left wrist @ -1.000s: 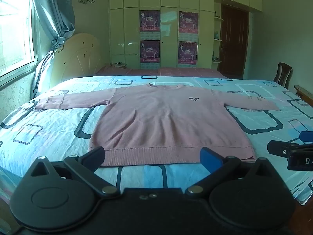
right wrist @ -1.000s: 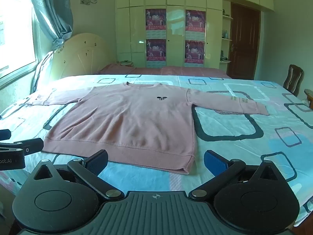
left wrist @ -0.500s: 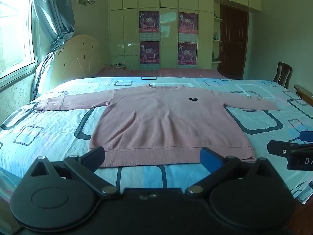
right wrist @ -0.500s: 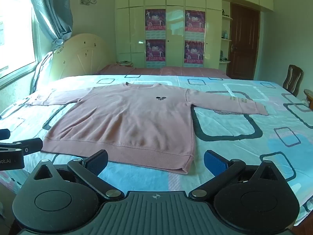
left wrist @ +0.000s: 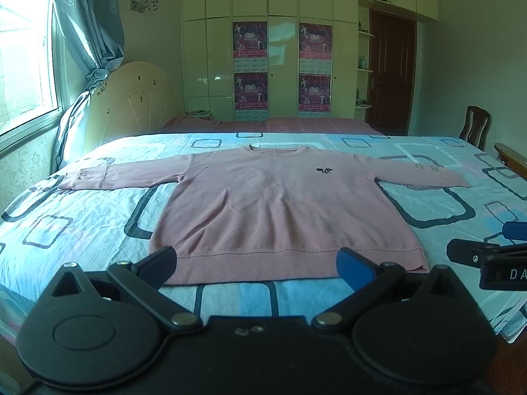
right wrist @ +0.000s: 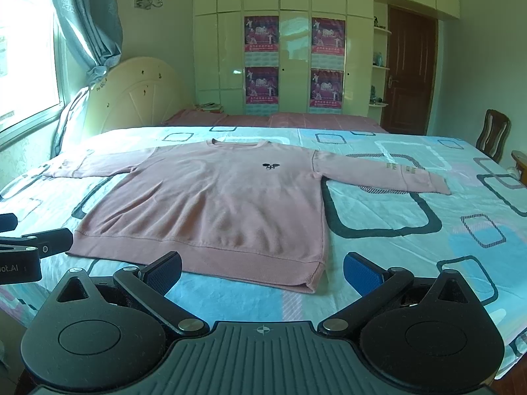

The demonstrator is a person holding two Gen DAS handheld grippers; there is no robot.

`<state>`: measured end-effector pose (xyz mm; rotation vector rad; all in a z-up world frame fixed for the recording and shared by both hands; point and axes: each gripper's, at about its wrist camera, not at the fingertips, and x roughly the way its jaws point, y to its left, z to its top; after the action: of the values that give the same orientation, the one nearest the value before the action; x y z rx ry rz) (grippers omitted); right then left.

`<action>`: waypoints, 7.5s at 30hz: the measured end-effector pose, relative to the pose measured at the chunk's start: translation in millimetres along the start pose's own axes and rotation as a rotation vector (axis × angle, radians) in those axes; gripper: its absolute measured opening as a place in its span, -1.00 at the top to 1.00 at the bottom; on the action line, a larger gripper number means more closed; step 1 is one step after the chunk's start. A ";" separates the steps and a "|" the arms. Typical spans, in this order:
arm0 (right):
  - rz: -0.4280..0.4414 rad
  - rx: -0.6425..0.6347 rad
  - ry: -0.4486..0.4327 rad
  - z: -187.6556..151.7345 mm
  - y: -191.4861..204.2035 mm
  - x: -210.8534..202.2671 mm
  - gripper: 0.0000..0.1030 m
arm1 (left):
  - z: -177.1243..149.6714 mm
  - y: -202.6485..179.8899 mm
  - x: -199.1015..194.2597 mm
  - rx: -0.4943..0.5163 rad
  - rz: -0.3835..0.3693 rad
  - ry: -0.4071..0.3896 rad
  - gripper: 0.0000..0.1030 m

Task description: Fold small clothes

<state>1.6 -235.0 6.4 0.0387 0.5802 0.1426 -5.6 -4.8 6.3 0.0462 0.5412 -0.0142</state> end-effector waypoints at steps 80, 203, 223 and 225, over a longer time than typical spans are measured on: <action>-0.060 0.020 -0.024 23.4 -8.1 29.9 -1.00 | 21.7 13.3 31.4 0.018 0.017 -0.027 -0.99; -0.072 0.150 0.198 89.4 -77.9 382.1 0.43 | 127.1 32.9 499.5 -0.215 -0.452 0.395 -0.34; -0.184 0.206 0.160 87.7 -138.8 402.7 0.43 | 143.5 93.0 520.1 -0.276 -0.323 0.279 0.89; -0.184 0.200 0.162 87.9 -137.7 402.9 0.43 | 137.0 89.9 518.8 -0.259 -0.322 0.282 0.89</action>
<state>399.9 -312.4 -149.6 0.1686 0.7554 -0.0927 511.8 77.8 -140.2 -0.2964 0.8240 -0.2543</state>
